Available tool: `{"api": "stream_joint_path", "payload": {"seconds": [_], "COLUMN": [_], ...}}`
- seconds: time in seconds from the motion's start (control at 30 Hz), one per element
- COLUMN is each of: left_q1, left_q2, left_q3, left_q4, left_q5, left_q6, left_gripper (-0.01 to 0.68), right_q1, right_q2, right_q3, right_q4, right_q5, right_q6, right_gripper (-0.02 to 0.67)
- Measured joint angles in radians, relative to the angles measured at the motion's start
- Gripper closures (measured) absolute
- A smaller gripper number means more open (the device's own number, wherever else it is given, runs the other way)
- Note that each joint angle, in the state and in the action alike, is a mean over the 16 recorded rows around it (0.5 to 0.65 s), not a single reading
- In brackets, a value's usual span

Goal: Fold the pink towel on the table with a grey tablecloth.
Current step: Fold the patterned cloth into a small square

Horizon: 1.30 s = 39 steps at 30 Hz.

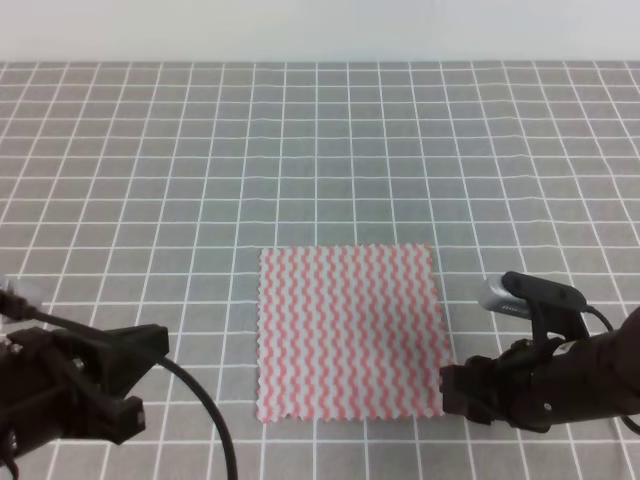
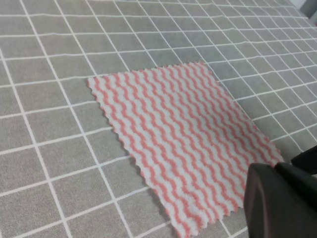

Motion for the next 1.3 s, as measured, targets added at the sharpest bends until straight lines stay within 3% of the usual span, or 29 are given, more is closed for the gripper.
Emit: {"api": "stream_joint_path", "payload": {"seconds": [0.77,1.0,1.3], "left_q1": [0.000,0.000,0.000], "left_q2": [-0.001,-0.001,0.002], "left_q3": [0.000,0.000,0.000], "left_q4": [-0.001,-0.001,0.001], "left_q5": [0.001,0.001,-0.003], "left_q6": [0.006,0.010,0.011], "left_gripper": [0.674,0.674,0.674], "right_q1": [-0.002,-0.002,-0.002], "right_q2": [0.073,0.074,0.074], "right_q3": [-0.048,-0.048,-0.048], "right_q4": [0.017,0.011,-0.002], "right_q5": [0.032,0.036,0.039], "right_q6": [-0.004,-0.004,-0.003], "right_gripper": [0.389,0.442,0.560]}}
